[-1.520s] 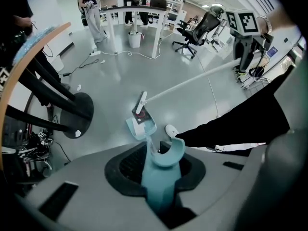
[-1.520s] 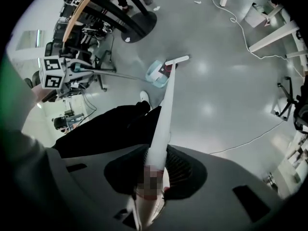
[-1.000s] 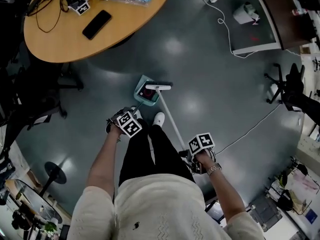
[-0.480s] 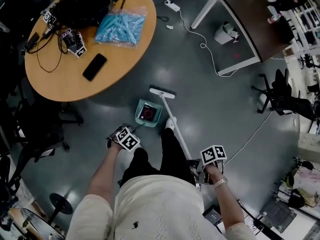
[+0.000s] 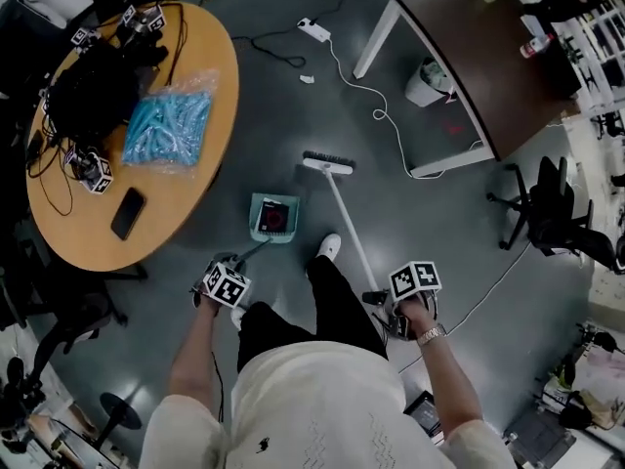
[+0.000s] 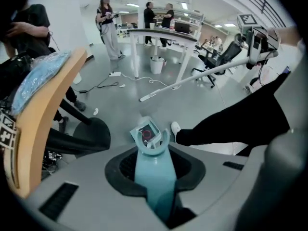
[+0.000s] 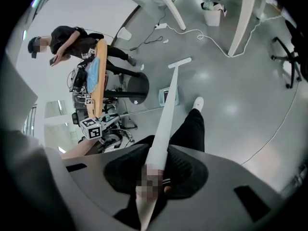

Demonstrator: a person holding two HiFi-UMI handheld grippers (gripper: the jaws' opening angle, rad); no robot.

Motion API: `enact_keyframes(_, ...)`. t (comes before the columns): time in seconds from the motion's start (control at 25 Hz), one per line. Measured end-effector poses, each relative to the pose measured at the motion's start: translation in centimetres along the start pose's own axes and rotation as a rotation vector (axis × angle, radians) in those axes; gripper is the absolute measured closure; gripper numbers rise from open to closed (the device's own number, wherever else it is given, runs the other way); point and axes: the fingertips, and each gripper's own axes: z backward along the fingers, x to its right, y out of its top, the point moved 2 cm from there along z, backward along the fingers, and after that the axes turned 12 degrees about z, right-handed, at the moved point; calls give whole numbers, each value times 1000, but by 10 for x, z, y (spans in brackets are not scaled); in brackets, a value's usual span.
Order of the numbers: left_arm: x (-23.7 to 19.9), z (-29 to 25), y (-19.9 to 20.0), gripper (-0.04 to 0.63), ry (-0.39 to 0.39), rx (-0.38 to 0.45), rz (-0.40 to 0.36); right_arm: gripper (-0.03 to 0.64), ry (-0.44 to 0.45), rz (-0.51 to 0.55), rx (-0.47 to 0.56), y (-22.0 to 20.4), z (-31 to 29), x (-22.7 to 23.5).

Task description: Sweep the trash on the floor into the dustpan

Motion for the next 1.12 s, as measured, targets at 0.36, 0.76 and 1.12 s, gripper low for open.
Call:
enact_keyframes(0.36, 6, -29, 185, 503, 98, 39, 81, 518, -182, 163, -62, 180, 109, 97)
enact_keyframes(0.76, -52, -88, 328, 503, 115, 10, 92, 518, -165, 192, -90, 415, 150, 93)
enact_keyframes(1.12, -81, -119, 427, 503, 96, 7, 202, 518, -203, 282, -166, 589, 170, 99)
